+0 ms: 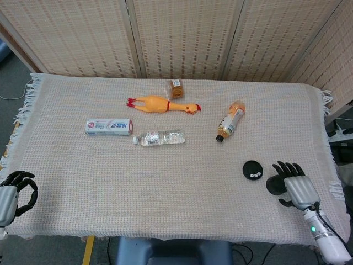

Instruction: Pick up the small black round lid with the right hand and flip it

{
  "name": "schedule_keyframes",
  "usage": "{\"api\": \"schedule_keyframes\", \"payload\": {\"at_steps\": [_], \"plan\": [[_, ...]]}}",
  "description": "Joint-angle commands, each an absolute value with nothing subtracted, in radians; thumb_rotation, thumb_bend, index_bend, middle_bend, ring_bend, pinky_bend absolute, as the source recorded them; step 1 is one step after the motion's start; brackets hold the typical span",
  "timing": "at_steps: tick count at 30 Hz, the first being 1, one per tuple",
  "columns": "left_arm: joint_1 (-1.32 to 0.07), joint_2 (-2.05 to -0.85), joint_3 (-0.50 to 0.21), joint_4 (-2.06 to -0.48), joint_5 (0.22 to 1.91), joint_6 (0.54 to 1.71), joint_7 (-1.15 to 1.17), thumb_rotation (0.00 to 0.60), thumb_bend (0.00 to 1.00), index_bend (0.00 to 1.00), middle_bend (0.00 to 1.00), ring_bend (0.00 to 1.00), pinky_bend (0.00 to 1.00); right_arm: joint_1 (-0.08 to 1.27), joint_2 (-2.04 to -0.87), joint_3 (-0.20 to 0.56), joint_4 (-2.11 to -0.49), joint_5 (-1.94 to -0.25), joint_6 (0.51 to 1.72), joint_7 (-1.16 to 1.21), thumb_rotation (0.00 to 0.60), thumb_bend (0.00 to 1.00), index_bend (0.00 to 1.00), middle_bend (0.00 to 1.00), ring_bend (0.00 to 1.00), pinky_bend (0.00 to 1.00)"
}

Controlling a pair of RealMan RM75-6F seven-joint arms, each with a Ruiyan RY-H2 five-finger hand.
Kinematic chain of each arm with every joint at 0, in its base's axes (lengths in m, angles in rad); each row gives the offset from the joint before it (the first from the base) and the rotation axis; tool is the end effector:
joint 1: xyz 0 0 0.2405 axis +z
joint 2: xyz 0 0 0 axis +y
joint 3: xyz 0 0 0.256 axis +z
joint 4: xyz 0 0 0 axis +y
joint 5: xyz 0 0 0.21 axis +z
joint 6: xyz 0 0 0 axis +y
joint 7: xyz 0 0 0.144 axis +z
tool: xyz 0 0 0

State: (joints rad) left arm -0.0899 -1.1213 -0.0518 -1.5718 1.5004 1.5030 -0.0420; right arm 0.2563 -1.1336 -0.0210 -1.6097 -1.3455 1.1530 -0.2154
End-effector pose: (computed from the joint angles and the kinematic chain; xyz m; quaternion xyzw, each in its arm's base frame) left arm -0.3164 0.1836 0.1650 -0.5888 -0.3813 -0.3991 0.5905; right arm -0.3213 -0.2109 0.1105 0.6975 -0.4115 0.2329 0.5384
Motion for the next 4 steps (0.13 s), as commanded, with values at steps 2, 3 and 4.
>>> {"api": "schedule_keyframes", "payload": {"at_steps": [2, 3, 4], "plan": [[-0.090, -1.121, -0.051, -1.571, 1.501, 1.504, -0.042, 0.600, 0.44, 0.58, 0.33, 0.23, 0.47, 0.180, -1.138, -0.007, -1.604, -1.505, 1.382, -0.025, 0.600, 0.09, 0.00, 0.00, 0.00, 0.00], [-0.089, -1.121, -0.051, -1.571, 1.502, 1.504, -0.042, 0.600, 0.44, 0.58, 0.33, 0.23, 0.47, 0.165, -1.148, -0.002, -1.587, -1.529, 1.432, -0.002, 0.600, 0.09, 0.00, 0.00, 0.00, 0.00], [-0.089, -1.121, -0.051, -1.571, 1.502, 1.504, -0.042, 0.600, 0.44, 0.58, 0.33, 0.23, 0.47, 0.150, -1.157, 0.004, -1.571, -1.545, 1.475, 0.012, 0.600, 0.09, 0.00, 0.00, 0.00, 0.00]]}}
